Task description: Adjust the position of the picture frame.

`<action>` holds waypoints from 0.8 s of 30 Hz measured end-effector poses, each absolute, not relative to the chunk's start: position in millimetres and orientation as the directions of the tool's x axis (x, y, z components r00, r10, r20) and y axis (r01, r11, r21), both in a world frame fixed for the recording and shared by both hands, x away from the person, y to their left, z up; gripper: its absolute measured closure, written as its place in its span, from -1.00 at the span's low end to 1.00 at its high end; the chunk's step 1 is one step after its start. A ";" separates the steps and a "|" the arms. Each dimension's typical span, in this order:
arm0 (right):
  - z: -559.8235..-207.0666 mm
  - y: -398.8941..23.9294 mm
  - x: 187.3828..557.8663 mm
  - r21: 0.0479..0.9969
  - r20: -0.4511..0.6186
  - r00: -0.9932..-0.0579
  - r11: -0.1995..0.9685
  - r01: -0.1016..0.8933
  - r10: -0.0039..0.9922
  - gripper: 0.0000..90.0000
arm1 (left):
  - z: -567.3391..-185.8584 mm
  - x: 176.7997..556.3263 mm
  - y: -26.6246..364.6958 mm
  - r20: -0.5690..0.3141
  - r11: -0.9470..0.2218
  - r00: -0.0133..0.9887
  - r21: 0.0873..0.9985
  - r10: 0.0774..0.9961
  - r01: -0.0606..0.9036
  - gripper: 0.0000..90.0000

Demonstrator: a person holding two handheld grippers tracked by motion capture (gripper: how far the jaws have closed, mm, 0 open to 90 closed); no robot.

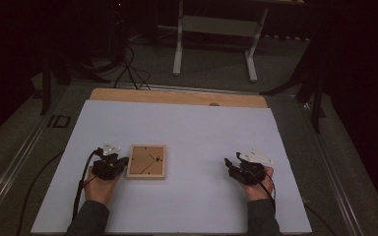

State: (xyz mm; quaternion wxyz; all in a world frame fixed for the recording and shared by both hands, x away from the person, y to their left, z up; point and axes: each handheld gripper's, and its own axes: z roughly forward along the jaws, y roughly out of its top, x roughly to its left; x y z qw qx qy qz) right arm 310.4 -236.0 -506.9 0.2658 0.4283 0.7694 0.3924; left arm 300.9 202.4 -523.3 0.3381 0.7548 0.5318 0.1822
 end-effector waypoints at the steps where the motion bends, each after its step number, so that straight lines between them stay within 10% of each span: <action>1: -507.2 -235.7 310.4 0.832 -0.071 -0.494 0.324 0.450 0.867 0.05 | -523.6 301.0 201.3 -0.086 -0.205 0.369 0.706 0.925 0.678 0.96; 24: -516.6 -186.8 308.9 0.816 -0.058 -0.586 0.377 0.439 0.808 0.42 | -525.8 302.4 183.7 -0.102 -0.211 0.398 0.715 0.912 0.667 0.96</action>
